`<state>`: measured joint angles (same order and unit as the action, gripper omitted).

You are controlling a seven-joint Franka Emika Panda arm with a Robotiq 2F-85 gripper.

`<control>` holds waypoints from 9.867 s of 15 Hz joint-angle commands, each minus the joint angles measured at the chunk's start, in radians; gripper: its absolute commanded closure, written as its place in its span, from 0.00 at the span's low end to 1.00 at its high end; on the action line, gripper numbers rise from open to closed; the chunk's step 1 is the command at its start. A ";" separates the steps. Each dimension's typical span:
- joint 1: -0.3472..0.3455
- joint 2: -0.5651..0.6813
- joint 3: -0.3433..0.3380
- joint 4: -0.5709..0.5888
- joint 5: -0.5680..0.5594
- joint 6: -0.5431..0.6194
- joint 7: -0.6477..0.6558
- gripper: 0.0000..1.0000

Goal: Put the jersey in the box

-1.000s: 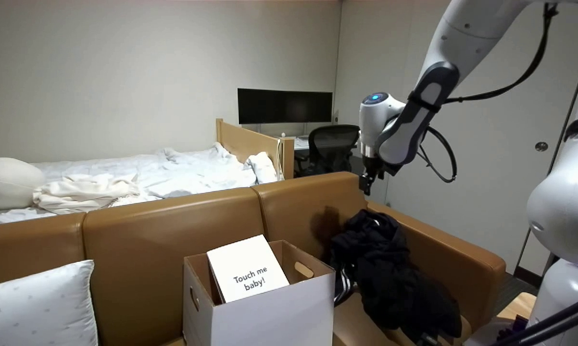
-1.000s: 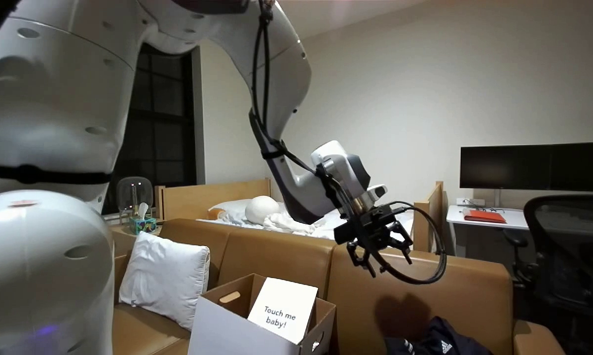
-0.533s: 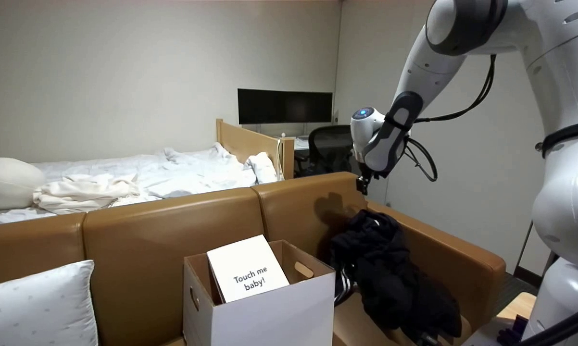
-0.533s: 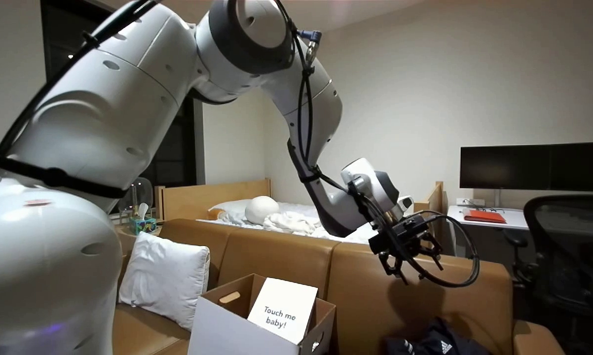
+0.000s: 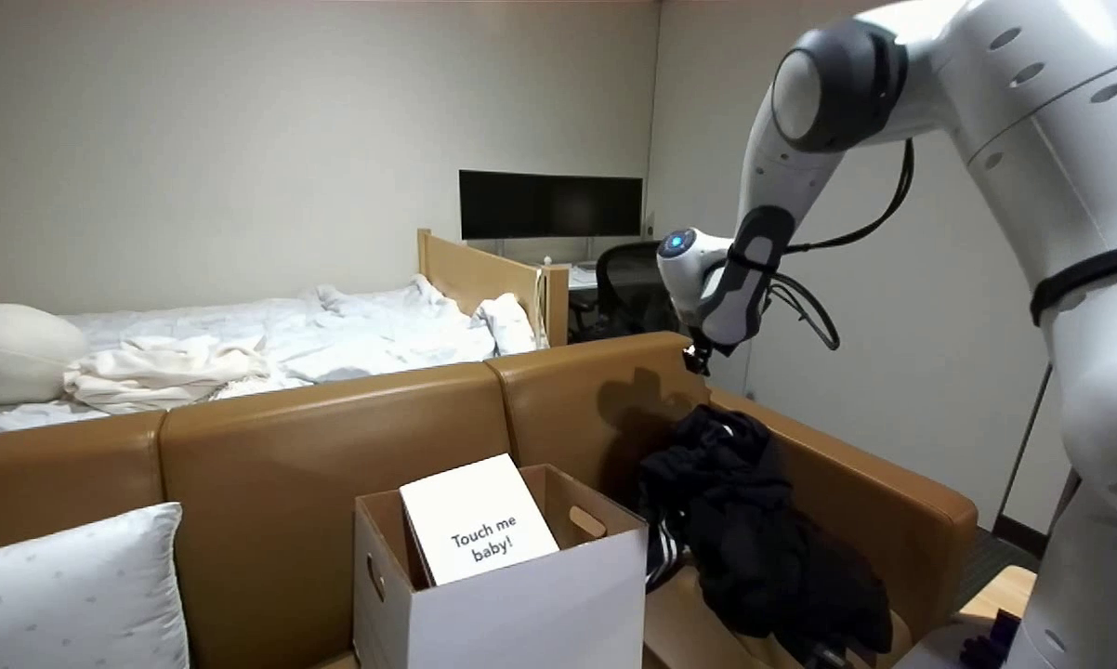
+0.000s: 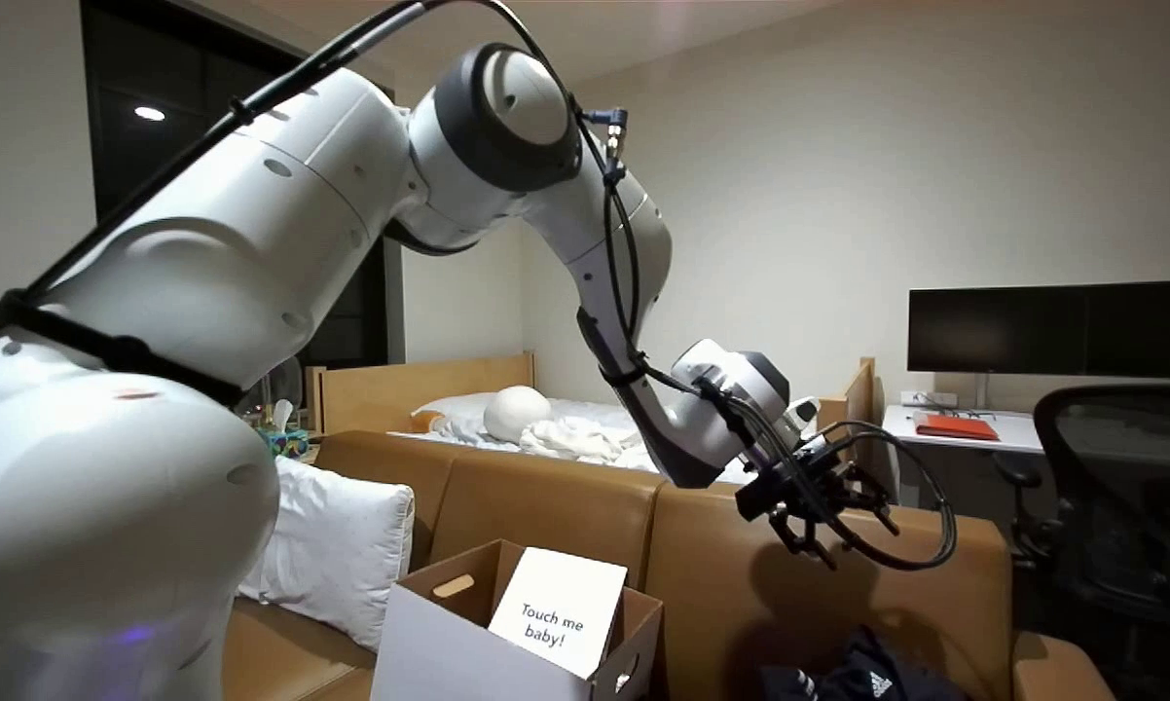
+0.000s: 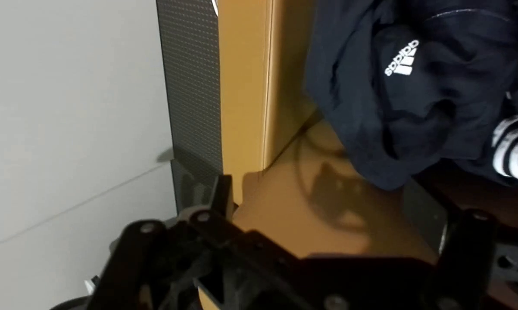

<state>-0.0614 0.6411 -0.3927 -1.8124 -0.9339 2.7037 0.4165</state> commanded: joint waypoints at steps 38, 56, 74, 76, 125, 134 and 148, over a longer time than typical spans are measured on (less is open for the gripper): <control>-0.096 0.312 0.064 0.497 0.710 -0.675 0.180 0.99; 0.143 -0.019 -0.084 0.792 0.540 -0.595 0.467 0.98; 0.138 0.108 -0.026 1.507 0.553 -1.059 0.980 0.99; 0.190 0.053 -0.096 1.419 0.511 -0.966 1.039 0.99; 0.336 -0.247 -0.801 1.415 1.282 -1.354 2.190 0.99; 0.447 -0.210 -1.557 1.187 1.739 -1.325 2.188 0.99; 0.750 0.218 -2.232 0.668 2.349 -1.199 2.189 0.98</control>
<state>0.6725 0.8690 -2.6354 -1.1460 1.4374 1.4930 2.6051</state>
